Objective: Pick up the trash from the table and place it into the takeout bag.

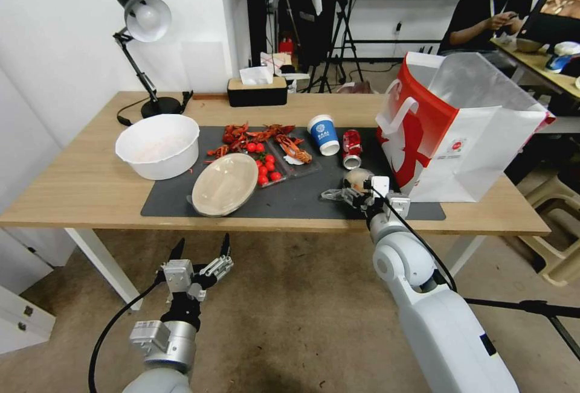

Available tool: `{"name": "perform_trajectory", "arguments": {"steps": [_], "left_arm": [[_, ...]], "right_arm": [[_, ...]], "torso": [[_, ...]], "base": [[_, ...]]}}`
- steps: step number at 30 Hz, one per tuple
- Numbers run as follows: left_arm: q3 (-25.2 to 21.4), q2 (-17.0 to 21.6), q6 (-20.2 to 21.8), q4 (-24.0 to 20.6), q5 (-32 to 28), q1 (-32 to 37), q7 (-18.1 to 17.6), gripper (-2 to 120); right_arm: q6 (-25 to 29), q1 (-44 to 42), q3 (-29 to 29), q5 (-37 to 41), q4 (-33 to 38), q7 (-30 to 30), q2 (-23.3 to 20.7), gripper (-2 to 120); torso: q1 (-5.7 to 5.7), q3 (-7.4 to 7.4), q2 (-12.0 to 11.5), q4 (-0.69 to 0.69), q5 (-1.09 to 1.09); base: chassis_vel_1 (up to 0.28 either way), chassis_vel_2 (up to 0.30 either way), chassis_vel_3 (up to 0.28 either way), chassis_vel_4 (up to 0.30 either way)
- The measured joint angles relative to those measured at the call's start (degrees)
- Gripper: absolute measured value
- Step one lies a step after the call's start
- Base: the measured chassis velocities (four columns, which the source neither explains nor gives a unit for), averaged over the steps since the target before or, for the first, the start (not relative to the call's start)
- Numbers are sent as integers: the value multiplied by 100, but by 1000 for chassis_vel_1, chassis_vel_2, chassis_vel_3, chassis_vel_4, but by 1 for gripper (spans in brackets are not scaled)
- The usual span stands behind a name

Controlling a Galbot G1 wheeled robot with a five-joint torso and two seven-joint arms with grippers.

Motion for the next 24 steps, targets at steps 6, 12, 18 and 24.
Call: {"name": "perform_trajectory", "arguments": {"steps": [6,12,18,24], "left_arm": [[0,-1,-27,13,2,-1,-8,100],[5,0,-62,30,9,3,-18,100],[15,4,-99,30,16,0,-35,100],[17,-11,-105,-20,31,18,-34,100]], "right_arm": [[4,-33,40,39,11,-31,-3,37],[393,-225,131,42,150,-705,-124,14],[1636,-605,529,-671,767,-2168,-954,5],[1802,-290,937,59,1427,-2046,-1432,5]], "torso": [[0,0,0,0,0],[0,0,0,1,0],[0,0,0,0,1],[0,0,0,1,1]], "base": [[0,0,0,0],[0,0,0,0],[0,0,0,0],[0,0,0,0]]}}
